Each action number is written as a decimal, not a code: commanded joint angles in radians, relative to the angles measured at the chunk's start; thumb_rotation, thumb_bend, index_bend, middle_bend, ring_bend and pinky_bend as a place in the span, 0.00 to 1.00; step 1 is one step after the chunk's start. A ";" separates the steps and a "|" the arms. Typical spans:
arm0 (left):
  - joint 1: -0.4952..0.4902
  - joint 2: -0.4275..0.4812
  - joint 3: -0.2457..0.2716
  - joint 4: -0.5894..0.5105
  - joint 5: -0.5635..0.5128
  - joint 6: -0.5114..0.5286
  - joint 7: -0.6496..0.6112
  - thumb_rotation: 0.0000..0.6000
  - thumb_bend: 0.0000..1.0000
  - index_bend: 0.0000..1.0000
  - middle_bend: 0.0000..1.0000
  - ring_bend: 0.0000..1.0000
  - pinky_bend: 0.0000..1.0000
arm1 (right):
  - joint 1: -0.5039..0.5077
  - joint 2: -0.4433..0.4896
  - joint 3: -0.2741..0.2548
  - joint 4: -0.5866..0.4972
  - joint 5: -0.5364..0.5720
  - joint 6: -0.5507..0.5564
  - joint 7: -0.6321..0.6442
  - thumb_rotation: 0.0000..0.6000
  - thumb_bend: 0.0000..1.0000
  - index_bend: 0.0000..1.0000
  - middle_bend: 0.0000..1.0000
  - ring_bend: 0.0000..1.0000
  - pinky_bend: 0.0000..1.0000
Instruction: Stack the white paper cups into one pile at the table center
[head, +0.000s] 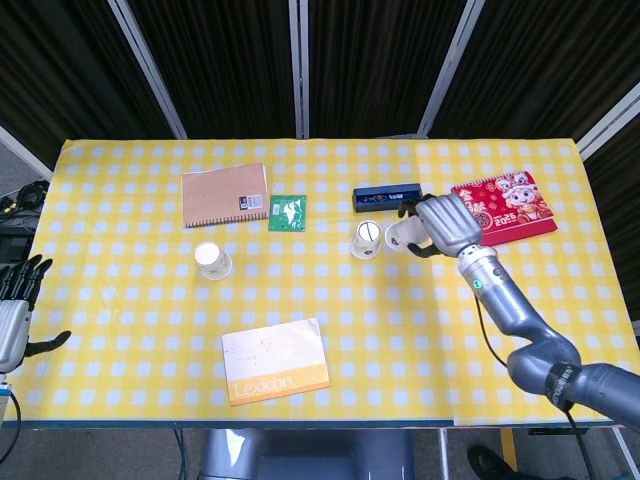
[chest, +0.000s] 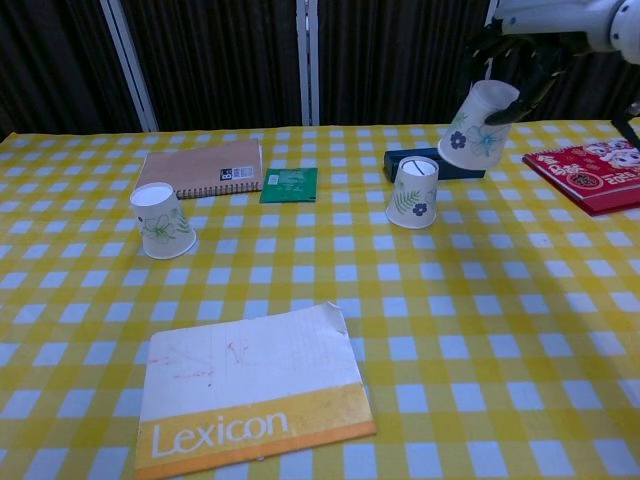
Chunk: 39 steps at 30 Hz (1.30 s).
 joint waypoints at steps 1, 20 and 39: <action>-0.002 0.000 -0.001 0.002 -0.004 -0.004 -0.001 1.00 0.00 0.00 0.00 0.00 0.00 | 0.060 -0.066 0.001 0.039 0.083 -0.021 -0.083 1.00 0.21 0.41 0.45 0.40 0.59; -0.009 0.007 -0.013 0.028 -0.050 -0.030 -0.035 1.00 0.00 0.00 0.00 0.00 0.00 | 0.171 -0.208 -0.011 0.159 0.274 0.035 -0.241 1.00 0.20 0.36 0.41 0.39 0.59; -0.014 0.005 -0.012 0.039 -0.054 -0.036 -0.045 1.00 0.00 0.00 0.00 0.00 0.00 | 0.146 -0.078 -0.025 -0.036 0.250 0.103 -0.215 1.00 0.05 0.05 0.03 0.18 0.49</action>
